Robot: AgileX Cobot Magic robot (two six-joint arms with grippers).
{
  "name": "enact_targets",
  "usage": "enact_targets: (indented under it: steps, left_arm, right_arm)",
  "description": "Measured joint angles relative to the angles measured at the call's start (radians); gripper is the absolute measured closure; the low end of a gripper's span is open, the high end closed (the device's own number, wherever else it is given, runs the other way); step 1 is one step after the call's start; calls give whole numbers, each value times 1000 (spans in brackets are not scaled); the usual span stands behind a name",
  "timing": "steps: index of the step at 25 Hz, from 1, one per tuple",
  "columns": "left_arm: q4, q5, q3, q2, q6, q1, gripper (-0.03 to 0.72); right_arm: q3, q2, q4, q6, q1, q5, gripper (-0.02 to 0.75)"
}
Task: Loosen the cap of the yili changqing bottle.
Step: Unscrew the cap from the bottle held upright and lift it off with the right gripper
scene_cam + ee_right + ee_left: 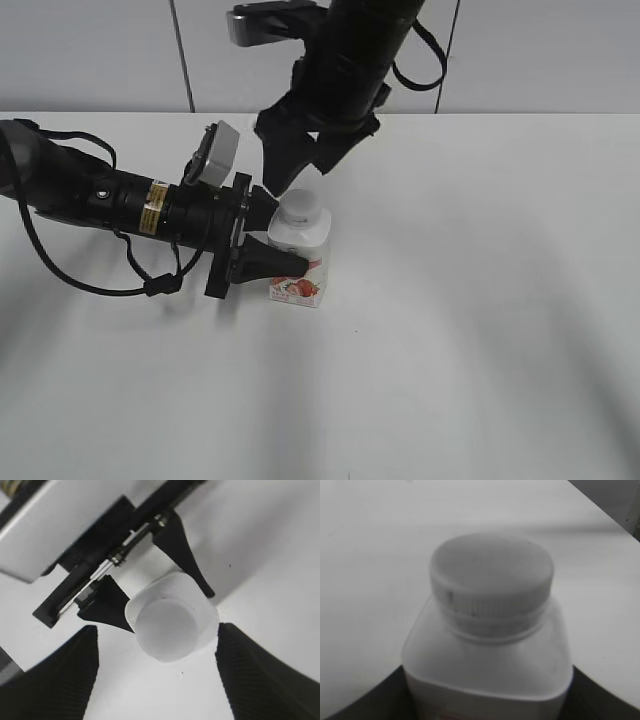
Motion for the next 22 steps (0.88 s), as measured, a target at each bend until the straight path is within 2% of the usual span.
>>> enact_targets:
  steps: [2, 6, 22]
  left_arm:
    - [0, 0, 0, 0, 0, 0, 281]
    - [0, 0, 0, 0, 0, 0, 283]
    - [0, 0, 0, 0, 0, 0, 284]
  right_arm:
    - [0, 0, -26, 141, 0, 11, 160]
    - [0, 1, -65, 248, 0, 14, 160]
    - [0, 37, -106, 271, 34, -4, 160]
